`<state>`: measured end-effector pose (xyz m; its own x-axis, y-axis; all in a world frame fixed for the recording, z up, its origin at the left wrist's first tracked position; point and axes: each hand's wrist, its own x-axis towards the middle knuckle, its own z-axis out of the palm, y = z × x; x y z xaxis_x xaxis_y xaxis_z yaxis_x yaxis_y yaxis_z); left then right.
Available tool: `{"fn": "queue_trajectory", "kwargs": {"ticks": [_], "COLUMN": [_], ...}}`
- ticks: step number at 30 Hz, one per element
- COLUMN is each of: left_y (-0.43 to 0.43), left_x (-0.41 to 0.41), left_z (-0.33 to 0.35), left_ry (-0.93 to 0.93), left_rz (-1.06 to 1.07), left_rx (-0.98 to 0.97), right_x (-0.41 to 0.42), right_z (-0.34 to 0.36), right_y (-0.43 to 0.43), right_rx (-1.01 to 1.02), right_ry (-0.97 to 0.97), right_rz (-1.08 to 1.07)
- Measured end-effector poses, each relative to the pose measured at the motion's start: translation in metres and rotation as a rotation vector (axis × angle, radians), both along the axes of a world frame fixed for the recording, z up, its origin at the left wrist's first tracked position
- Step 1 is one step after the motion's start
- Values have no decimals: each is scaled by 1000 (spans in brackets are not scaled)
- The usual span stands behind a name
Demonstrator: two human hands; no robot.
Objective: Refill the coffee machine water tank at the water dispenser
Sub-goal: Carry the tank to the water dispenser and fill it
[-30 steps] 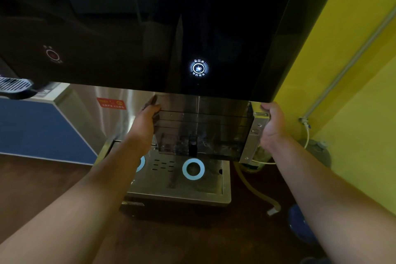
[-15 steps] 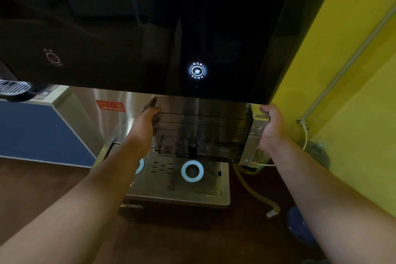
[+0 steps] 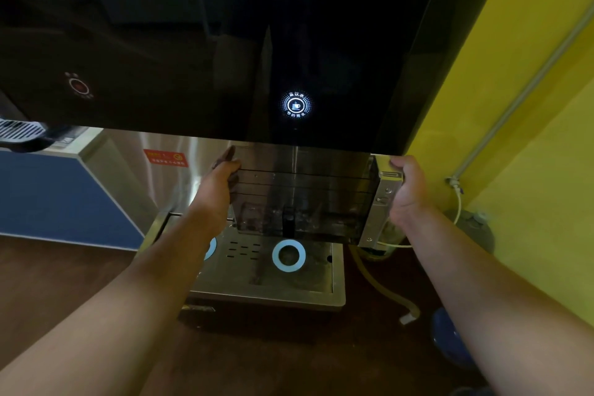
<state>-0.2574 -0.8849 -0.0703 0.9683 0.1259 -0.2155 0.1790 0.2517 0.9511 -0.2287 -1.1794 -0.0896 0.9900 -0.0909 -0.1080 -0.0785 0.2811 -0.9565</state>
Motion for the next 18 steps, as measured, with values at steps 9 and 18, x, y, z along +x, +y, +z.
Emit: {"fn": "queue_trajectory", "kwargs": {"ticks": [9, 18], "left_y": [-1, -5], "left_x": [-1, -1], "left_z": [-1, 0], "left_ry": [2, -17], "left_rz": [18, 31], "left_rx": [0, 11], "right_x": [-4, -7], "right_z": [3, 10], "right_y": [2, 2], "right_rx": [39, 34], "right_ry": [25, 28], "right_rz": [-5, -16]}}
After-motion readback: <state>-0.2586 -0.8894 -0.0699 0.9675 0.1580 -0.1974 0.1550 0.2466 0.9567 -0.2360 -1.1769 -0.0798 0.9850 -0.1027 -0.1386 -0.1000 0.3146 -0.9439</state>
